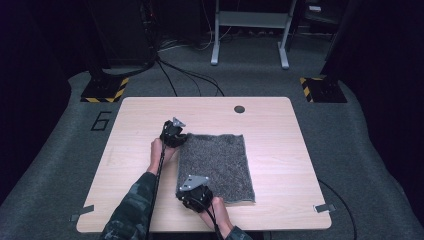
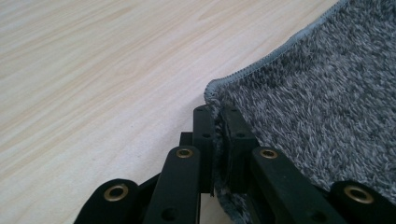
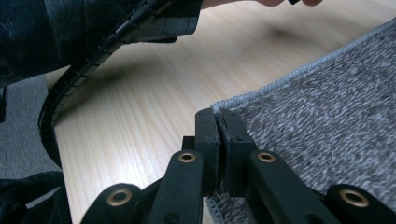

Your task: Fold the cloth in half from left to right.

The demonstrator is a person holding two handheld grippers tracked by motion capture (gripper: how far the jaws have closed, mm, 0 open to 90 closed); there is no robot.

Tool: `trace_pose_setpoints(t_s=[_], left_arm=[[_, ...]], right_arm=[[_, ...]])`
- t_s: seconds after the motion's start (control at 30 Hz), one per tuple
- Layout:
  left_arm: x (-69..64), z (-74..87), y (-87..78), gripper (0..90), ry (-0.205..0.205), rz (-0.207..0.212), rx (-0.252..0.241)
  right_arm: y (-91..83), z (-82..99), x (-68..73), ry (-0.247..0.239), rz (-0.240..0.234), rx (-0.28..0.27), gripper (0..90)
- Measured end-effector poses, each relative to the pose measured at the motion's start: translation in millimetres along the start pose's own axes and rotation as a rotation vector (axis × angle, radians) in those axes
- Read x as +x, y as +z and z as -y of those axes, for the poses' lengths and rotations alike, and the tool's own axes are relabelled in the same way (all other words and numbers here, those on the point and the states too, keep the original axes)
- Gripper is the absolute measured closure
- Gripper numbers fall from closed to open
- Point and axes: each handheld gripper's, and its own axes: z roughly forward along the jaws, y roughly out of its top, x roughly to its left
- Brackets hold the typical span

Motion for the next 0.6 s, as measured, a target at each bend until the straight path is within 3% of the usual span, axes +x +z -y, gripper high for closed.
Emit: trace_pose_setpoints(t_s=[0.3,0.37,0.47,0.6], left_arm=[[4.0,-11.5,-14.0,84.6,0.016,-0.010,0.024],[5.3,-14.4,-18.6,84.1,0.025,-0.021,0.042],[9.5,-17.5,-26.1,84.1,0.014,-0.031,0.040],[11.9,-23.7,-35.3,84.2,0.031,-0.057,0.037]], right_arm=[[-10.3,-8.5,4.1,-0.011,-0.005,-0.061,87.3],[-11.9,-10.7,4.6,-0.005,-0.011,-0.077,87.2],[-14.2,-15.9,7.3,-0.022,-0.007,-0.095,87.2],[-17.9,-22.7,8.4,-0.029,-0.006,-0.122,87.2]])
